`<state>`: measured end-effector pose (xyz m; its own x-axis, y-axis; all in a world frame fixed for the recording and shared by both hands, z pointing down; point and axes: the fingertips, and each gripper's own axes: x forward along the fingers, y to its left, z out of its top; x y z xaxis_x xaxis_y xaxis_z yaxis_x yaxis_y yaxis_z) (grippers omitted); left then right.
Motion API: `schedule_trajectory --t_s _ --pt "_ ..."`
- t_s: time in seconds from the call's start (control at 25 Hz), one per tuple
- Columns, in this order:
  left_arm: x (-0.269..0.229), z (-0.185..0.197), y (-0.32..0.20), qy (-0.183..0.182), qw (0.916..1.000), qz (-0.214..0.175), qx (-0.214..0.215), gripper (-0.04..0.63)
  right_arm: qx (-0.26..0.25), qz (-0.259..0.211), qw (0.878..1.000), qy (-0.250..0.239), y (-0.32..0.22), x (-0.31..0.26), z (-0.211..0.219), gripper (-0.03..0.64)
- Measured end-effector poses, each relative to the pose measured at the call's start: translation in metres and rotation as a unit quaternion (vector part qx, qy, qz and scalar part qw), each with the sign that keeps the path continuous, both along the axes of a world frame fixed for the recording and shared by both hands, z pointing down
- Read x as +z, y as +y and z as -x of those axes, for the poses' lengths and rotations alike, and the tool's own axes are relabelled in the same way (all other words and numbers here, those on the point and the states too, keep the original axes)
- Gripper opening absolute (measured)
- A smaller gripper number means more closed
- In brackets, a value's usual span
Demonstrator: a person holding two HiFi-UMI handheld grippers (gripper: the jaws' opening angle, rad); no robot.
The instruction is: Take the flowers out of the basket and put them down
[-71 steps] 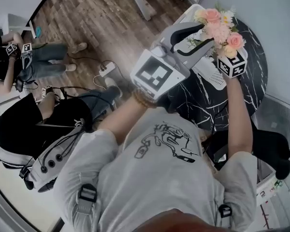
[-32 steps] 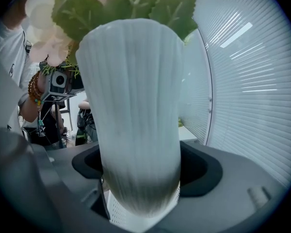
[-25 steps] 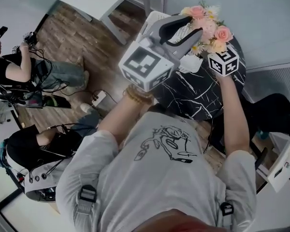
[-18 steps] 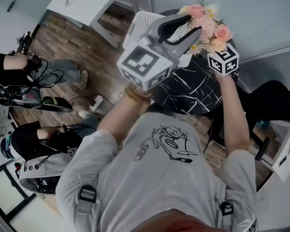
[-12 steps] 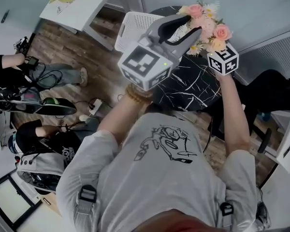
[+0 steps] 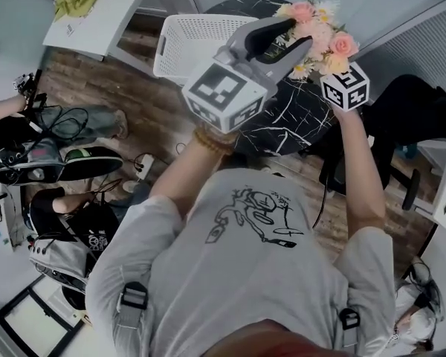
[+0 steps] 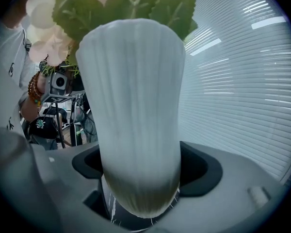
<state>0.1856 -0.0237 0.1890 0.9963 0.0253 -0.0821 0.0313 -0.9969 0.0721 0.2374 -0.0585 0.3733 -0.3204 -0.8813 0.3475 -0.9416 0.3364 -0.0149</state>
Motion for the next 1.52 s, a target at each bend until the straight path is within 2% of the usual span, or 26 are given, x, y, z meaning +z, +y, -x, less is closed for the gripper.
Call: schedule_trajectory --t_s 0.28,0.52,1.0,1.24,1.52 --pt "0.004 -0.018 0.029 -0.002 0.9996 0.002 0.029 0.143 0.03 0.0 1.0 0.001 0.034 0.003 -0.02 0.437" --pt "0.013 -0.018 0.038 -0.003 0.9991 0.002 0.043 0.143 0.039 0.003 0.999 0.001 0.044 0.014 -0.021 0.437" --pt "0.065 -0.025 0.038 -0.033 0.9977 0.012 0.057 0.143 0.041 0.025 0.999 -0.008 0.048 0.072 -0.018 0.437" --pt "0.097 -0.025 0.047 -0.031 0.9959 0.032 0.079 0.143 0.04 0.039 0.998 -0.005 0.054 0.112 -0.014 0.437" --pt "0.14 -0.025 0.042 -0.051 0.9948 0.038 0.08 0.143 0.04 0.047 0.998 -0.005 0.053 0.152 -0.012 0.437"
